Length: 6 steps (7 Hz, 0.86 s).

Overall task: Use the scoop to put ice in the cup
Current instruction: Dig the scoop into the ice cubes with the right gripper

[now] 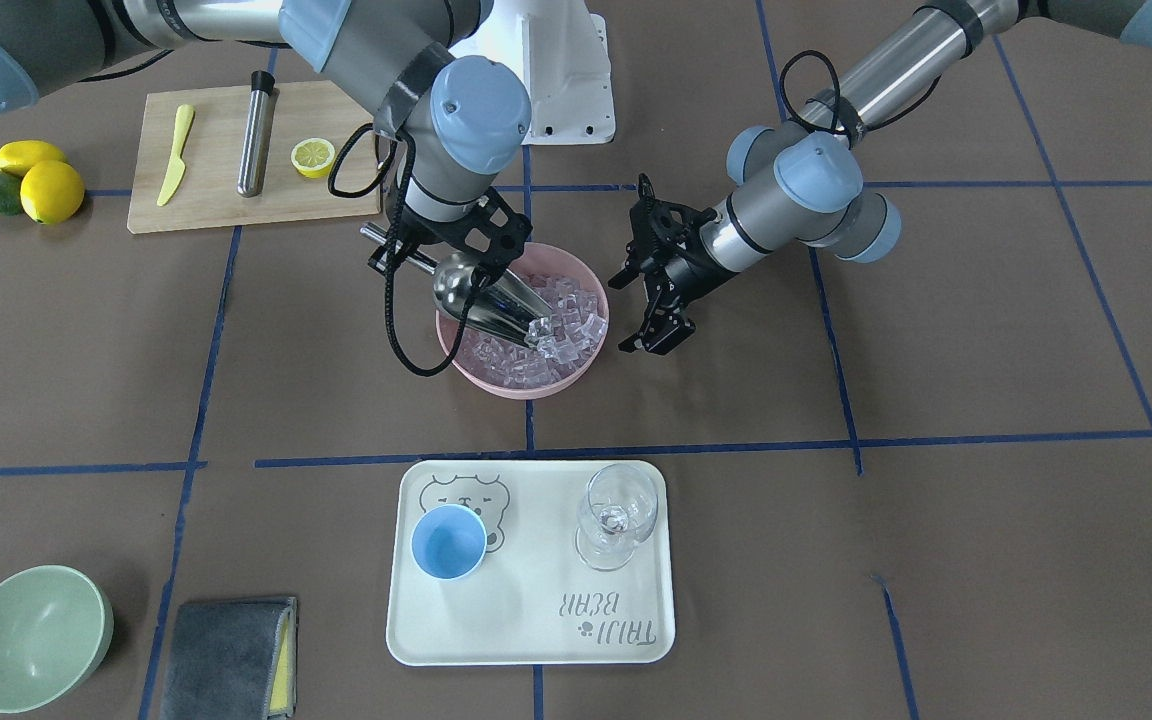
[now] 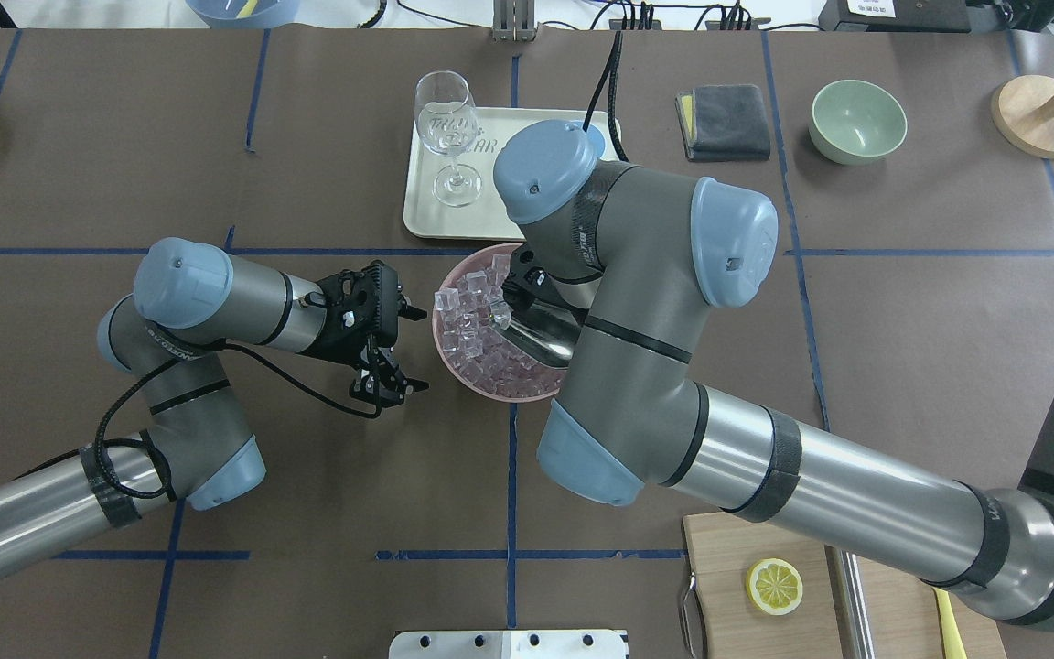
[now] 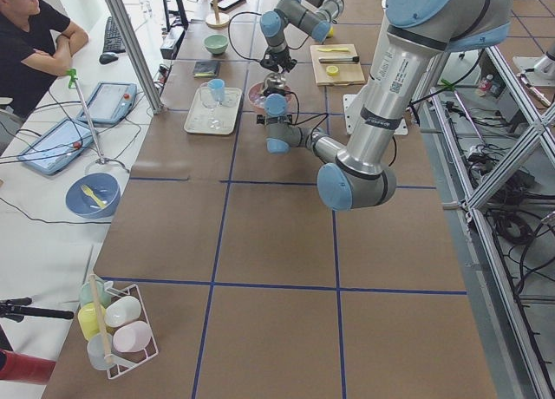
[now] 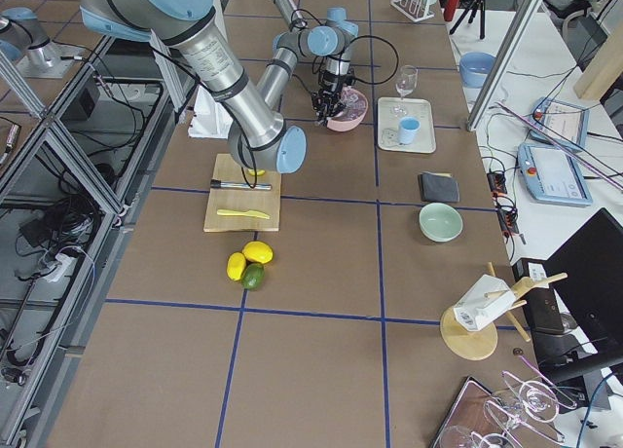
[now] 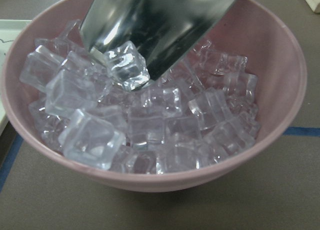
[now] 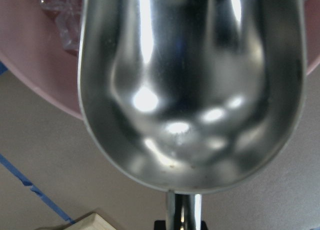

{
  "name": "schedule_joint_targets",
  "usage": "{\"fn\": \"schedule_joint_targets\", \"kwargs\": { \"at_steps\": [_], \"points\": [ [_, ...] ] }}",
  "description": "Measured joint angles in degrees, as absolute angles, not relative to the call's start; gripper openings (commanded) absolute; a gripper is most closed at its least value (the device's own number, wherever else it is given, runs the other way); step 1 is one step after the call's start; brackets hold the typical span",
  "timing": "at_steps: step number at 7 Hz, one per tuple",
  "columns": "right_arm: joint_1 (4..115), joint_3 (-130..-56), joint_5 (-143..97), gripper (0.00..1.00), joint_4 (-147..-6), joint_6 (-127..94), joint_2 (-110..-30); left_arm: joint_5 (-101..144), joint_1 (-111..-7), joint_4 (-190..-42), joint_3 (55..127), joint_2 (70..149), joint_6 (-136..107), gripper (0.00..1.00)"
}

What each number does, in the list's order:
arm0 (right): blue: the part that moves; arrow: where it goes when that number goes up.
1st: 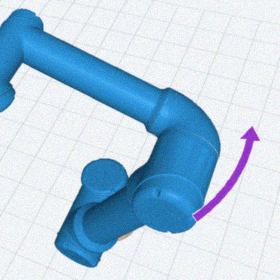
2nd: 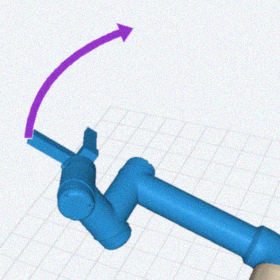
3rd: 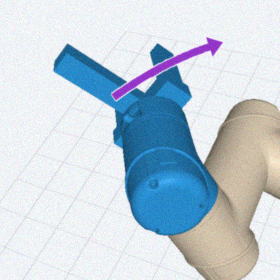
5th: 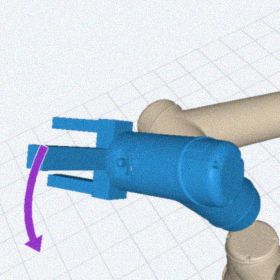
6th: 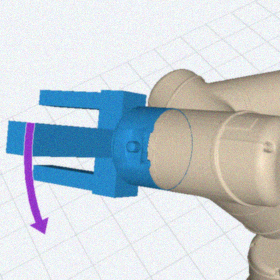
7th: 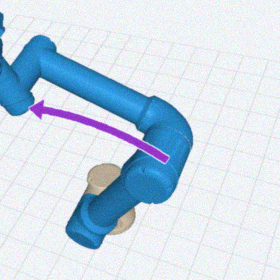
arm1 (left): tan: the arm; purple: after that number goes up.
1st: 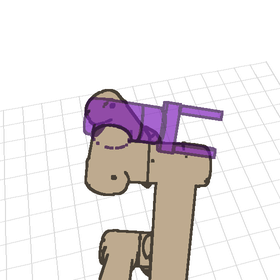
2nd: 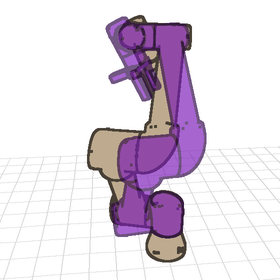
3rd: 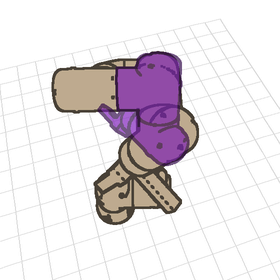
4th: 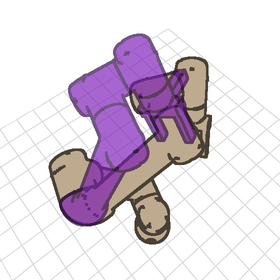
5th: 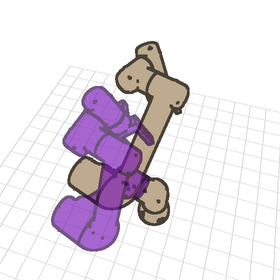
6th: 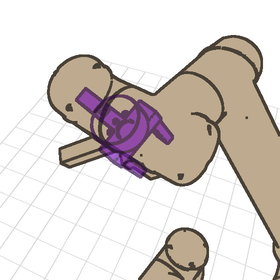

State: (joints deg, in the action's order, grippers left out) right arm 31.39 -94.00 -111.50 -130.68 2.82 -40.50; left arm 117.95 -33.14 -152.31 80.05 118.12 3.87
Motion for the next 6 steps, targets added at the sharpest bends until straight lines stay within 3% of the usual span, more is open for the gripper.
{"fn": "schedule_joint_targets", "kwargs": {
  "at_steps": [6],
  "points": [
    [30.95,-97.24,-115.84,0.0,-122.67,-3.3,-45.14,117.95,-33.13,-152.34,80.23,118.04,3.87,1.0]
  ]
}}
